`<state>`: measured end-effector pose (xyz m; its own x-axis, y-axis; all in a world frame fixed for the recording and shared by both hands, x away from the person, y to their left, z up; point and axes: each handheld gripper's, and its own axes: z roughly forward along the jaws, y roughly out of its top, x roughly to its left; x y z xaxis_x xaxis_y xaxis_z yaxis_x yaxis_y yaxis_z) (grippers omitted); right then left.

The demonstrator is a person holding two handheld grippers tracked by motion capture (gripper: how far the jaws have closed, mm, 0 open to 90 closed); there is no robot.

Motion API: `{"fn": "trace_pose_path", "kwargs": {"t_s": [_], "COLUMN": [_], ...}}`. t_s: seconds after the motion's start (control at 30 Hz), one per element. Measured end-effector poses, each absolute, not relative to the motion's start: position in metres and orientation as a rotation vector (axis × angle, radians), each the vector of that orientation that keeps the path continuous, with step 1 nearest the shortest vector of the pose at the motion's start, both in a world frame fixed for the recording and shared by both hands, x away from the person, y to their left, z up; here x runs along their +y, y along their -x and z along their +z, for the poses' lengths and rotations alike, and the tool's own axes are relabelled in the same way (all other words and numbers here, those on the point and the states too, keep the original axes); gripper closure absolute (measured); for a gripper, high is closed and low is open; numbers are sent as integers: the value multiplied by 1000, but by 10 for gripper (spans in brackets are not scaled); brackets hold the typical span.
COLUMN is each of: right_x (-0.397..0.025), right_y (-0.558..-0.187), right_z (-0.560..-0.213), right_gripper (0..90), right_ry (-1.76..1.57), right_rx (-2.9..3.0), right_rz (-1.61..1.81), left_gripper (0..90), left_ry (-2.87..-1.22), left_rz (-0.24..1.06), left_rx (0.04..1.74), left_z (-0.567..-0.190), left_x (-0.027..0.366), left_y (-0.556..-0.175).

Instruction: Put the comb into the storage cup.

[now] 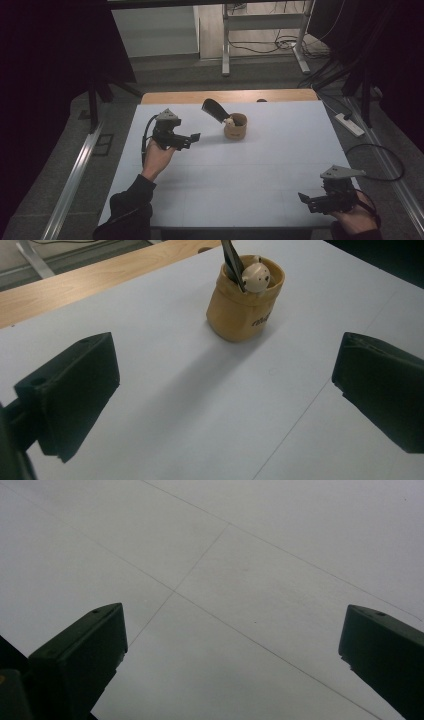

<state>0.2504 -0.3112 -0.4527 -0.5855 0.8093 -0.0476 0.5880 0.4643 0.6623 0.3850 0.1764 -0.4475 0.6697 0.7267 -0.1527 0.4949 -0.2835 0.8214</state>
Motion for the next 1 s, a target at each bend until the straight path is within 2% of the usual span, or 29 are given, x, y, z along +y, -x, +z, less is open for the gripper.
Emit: {"fn": "trace_pose_path", "kwargs": {"t_s": [1.0], "right_x": [-311], "right_y": [-250], "right_z": [-453], "right_gripper": [0], "right_ry": [-1171], "right_rx": [2364], "right_rz": [869], "left_gripper": [0], "left_ry": [-1951], "left_rz": [318], "left_rx": [982], "left_z": [-448], "left_x": [189], "left_y": [-352]}}
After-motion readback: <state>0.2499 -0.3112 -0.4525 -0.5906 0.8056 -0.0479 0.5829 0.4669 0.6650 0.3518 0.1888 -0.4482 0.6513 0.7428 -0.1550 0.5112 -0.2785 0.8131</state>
